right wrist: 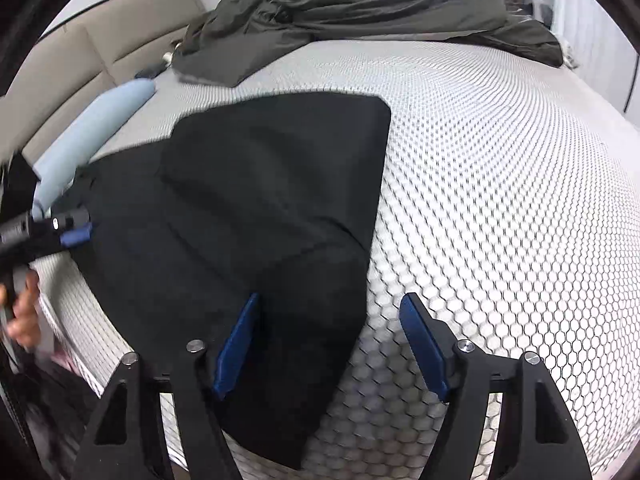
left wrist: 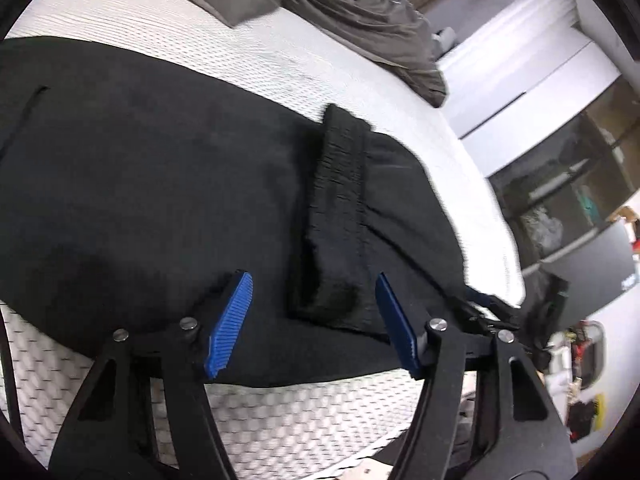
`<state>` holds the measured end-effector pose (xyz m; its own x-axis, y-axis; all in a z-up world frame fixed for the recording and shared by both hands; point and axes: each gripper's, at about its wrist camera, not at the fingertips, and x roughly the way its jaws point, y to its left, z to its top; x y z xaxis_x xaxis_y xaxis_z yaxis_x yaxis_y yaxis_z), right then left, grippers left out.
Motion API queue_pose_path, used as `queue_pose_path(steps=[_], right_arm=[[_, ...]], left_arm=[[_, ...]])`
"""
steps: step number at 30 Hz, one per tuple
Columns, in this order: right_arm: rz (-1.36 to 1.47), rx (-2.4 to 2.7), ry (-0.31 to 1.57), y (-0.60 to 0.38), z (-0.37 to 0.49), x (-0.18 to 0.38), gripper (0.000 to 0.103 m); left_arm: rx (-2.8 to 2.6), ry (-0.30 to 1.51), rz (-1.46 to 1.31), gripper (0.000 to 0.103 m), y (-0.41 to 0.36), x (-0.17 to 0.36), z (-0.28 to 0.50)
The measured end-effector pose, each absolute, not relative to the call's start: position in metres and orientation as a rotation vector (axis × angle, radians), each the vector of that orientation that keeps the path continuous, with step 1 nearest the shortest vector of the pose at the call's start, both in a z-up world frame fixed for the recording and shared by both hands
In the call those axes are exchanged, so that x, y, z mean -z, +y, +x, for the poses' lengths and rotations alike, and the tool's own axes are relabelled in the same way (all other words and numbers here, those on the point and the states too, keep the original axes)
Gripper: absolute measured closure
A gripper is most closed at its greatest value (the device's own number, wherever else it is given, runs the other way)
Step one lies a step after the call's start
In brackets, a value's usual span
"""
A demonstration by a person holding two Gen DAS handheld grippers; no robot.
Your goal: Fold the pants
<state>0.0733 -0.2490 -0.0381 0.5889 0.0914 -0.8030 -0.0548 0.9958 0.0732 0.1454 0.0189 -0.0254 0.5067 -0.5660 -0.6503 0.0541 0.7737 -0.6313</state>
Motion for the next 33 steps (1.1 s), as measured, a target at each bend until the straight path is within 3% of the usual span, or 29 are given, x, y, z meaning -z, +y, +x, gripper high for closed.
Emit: queue_pose_path(steps=[9,10,14,17,27,33], right_arm=[[0.174,-0.138,0.922,-0.266,0.063,0.034,0.029],[0.194,-0.143,0.923,-0.266,0.065,0.034,0.029],[0.186,-0.142,0.926,-0.262,0.074,0.034,0.028],[0.174,-0.127,0.934,-0.259,0.079,0.037,0.023],[0.159,-0.146,0.924,-0.227,0.115,0.039,0.021],[0.157,-0.134,0.933,-0.216,0.132,0.040,0.021]], left_arm=[[0.537,1.176,-0.797,0.042,0.007,0.061,0.203],[0.526,1.185,-0.774,0.046,0.004,0.060,0.208],[0.452,1.181,-0.706,0.079,-0.002,0.061,0.221],[0.470,1.108,-0.752,0.092,0.007,0.058,0.212],[0.394,0.804,-0.608,0.095,0.051,-0.014,0.148],[0.239,0.992,-0.617,0.085,0.088,0.038,0.157]])
